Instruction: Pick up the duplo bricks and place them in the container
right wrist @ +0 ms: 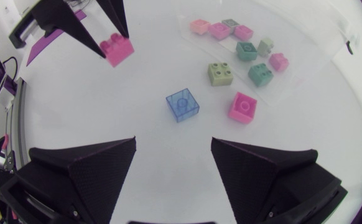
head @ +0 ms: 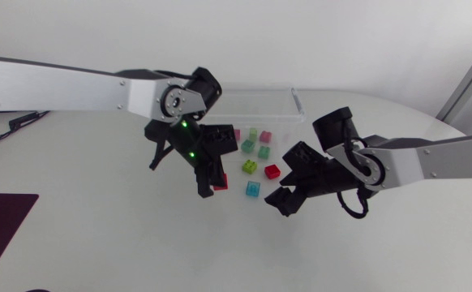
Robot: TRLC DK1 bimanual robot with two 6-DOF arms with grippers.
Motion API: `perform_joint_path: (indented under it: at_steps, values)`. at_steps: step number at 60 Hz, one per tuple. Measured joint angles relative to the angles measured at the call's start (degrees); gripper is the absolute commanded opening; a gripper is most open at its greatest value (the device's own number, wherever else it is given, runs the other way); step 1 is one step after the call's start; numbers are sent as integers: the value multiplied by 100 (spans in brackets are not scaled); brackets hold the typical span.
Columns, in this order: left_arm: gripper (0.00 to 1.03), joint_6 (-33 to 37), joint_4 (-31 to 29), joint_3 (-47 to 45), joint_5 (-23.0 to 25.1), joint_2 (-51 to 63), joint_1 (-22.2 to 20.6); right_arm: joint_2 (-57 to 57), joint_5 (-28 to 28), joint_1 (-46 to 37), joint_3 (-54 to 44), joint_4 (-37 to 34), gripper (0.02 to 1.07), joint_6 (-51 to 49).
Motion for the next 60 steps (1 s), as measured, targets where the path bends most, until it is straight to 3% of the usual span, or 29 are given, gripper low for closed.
perform_joint_path:
  at_steps: [14,27,53,60]
  values:
    - [31,-483,415,7,109,-680,284,734,-210,151,785,-343,92,-673]
    - [31,-1121,1163,245,168,-739,544,1432,-282,155,1427,-984,92,-1307]
    - [31,-2177,2500,1003,170,-531,944,2173,-299,149,2186,-1233,91,-1659]
    - [32,-2291,2653,1207,168,-245,1049,2332,-299,151,2282,-1309,74,-1727]
